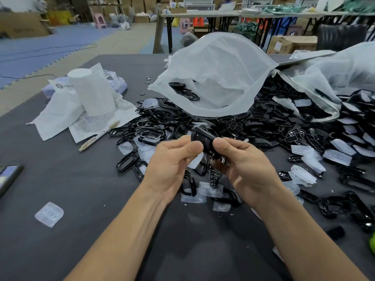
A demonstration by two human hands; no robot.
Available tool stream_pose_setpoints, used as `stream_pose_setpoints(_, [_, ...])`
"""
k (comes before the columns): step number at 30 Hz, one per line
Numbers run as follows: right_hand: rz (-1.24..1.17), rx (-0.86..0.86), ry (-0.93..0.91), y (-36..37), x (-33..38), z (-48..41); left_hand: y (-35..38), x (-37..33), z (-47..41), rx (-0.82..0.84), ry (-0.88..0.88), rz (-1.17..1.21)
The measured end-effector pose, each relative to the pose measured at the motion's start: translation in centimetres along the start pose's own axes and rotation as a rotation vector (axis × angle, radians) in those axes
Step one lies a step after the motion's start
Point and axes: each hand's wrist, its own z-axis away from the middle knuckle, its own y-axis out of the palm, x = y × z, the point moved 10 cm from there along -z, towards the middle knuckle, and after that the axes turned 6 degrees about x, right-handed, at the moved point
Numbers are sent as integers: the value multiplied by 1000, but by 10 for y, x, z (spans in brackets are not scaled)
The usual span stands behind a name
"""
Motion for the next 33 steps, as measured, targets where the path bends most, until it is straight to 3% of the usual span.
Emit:
stream_pose_setpoints(3, [18,-27,-43,-3,3,-1,-1,2,1,-37,-6,-23])
stream_pose_setpoints(6, [186,-33,-156,-2,14,1,-13,11,1,-142,-53,-15])
stream_pose_setpoints(10, [133,34,-137,0,11,4,-16,7,0,-100,-93,-51])
stream_pose_setpoints(13, [215,-33,-189,-4,15,3,-18,8,2,-140,-126,-114])
stream_pose_setpoints(17, [663,-340,-544,-11,49,22,-23,20,9,-294,-221,-303])
stream_pose_setpoints(20, [1064,-312,-754,20,54,36,-7,31,10,-230,-287,-124])
stream_pose_setpoints(23, [1141,-164,-618,30,35,22,-17,32,10,-308,-288,-74])
stream_pose_setpoints(25, [1012,-134,-489,21,32,14,-27,28,10,-361,-264,-107])
stream_pose_setpoints(27, [908,-274,-444,-6,45,15,-33,23,10,-391,-236,-134])
stream_pose_setpoints(30, [1206,-535,-282,-53,64,17,-37,24,8,-379,-234,-163])
stream_pose_setpoints(33, [1413,-513,55,-77,49,7,-32,27,7,-313,-263,-236])
